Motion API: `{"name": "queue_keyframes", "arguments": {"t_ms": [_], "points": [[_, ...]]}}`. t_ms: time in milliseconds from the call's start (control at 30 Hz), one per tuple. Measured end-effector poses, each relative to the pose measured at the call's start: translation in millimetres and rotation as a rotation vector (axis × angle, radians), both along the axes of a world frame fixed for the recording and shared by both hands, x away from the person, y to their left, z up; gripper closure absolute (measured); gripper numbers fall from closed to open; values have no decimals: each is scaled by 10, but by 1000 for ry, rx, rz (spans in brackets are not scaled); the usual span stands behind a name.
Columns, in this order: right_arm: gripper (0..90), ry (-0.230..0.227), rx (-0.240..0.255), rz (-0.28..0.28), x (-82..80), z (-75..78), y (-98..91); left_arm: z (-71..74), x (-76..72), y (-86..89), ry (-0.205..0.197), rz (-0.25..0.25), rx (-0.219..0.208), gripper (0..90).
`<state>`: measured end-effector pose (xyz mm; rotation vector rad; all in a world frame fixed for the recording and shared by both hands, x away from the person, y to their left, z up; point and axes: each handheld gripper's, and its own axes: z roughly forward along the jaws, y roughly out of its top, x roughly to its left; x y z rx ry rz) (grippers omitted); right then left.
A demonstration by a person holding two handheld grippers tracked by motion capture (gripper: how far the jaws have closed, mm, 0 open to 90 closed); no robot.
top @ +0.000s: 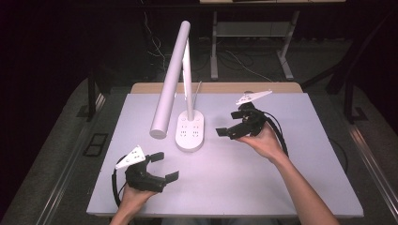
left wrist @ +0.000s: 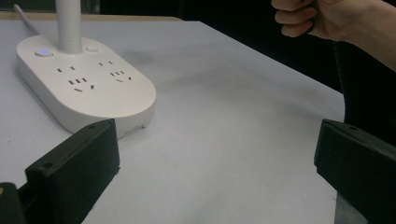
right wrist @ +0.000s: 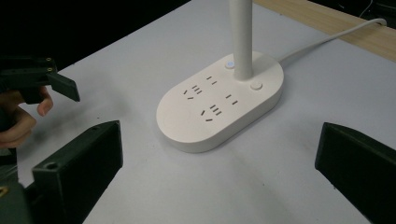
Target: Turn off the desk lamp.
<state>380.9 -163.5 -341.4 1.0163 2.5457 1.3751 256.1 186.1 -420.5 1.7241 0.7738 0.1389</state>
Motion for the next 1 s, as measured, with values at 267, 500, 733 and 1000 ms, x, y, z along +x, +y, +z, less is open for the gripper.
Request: {"name": "queue_keyframes", "arguments": {"t_ms": [267, 500, 733, 1000], "points": [[9, 13, -3, -1, 126, -14, 64, -2, -1, 2, -1, -1, 3, 0], [9, 28, -5, 2, 238, -47, 150, -4, 1, 8, -3, 0, 6, 0], [9, 41, -26, 11, 364, -113, 261, -4, -5, 20, -6, 12, -4, 0], [9, 50, -21, 9, 531, -143, 369, -4, -3, 25, -9, 8, -2, 0]]}}
